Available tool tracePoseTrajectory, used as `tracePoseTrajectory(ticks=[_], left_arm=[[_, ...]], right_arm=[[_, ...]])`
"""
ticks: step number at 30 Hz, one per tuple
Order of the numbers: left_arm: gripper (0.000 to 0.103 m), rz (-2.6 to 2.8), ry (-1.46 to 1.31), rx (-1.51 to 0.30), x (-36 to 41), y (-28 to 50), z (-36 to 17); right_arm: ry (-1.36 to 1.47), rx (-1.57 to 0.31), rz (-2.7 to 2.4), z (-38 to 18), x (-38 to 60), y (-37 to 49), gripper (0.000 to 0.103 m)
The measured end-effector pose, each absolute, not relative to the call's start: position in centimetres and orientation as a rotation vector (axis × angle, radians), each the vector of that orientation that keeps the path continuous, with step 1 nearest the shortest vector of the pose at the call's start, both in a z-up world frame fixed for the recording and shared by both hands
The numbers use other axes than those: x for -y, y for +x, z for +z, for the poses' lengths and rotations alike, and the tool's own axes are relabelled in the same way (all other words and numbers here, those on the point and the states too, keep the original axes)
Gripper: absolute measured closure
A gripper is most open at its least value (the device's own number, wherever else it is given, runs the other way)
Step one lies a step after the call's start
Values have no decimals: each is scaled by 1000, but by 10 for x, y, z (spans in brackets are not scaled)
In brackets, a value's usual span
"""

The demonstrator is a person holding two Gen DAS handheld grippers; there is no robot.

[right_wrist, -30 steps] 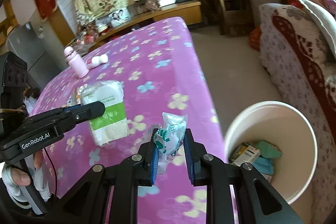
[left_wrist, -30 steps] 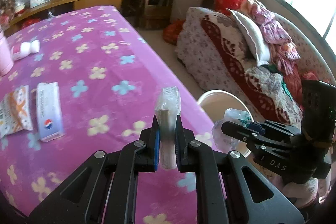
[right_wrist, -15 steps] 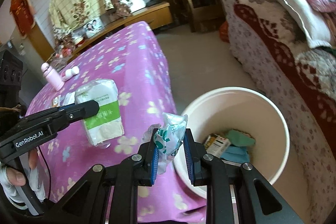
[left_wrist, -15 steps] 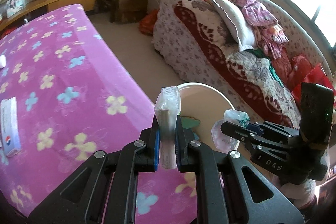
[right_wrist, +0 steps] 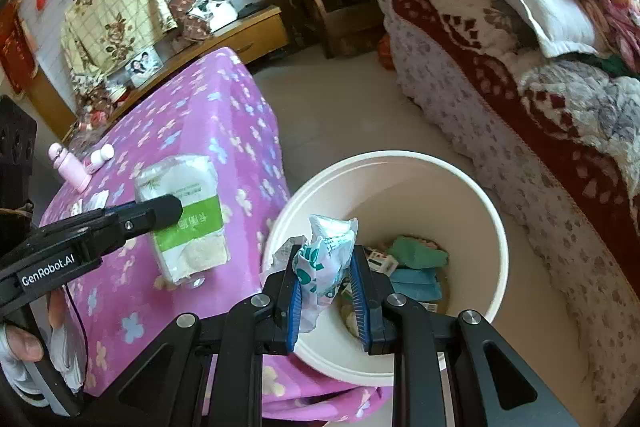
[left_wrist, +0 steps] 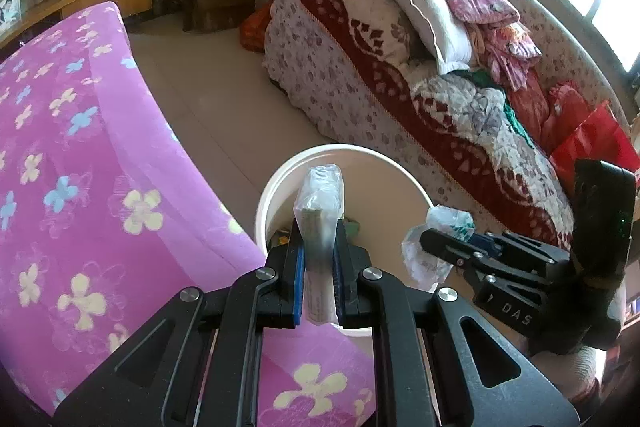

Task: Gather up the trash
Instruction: 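Carry tissue pack and wrapper over the white bucket and open both tools, then move both tools back over the remaining trash on the table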

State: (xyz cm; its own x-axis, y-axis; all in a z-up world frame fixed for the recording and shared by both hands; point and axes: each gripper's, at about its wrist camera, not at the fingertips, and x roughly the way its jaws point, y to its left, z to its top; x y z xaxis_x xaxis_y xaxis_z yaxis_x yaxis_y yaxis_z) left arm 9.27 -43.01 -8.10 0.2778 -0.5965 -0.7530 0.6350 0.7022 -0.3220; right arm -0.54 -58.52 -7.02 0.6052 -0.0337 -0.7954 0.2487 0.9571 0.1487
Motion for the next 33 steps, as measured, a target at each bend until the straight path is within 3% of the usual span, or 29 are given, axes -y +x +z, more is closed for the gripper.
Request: tracePoseTrajectory(ticks=[14,15,17,19,21,33], left_arm=[[93,-832,52,-998,448,96,-94],[93,-830,49,-997,448,97,-94],[88,-829,44,-1003,450,98,-95],[69,-834,36,-1007,450,100,-95],[62,-834,24,-1004,449,100,-96],[62,-799,29,-1004,433,102,-97]], right_arm=[[278,-930,-228,-85,610,-4,82],[281,-932,-235,-86,611,-3,73],[294,-937,-254,-89,615,-2,61],[297,-933,-263,-90,617,-3,60],[295,-936,-265,-90,617,-3,60],[287,-948,-241,-93,607,-2,60]])
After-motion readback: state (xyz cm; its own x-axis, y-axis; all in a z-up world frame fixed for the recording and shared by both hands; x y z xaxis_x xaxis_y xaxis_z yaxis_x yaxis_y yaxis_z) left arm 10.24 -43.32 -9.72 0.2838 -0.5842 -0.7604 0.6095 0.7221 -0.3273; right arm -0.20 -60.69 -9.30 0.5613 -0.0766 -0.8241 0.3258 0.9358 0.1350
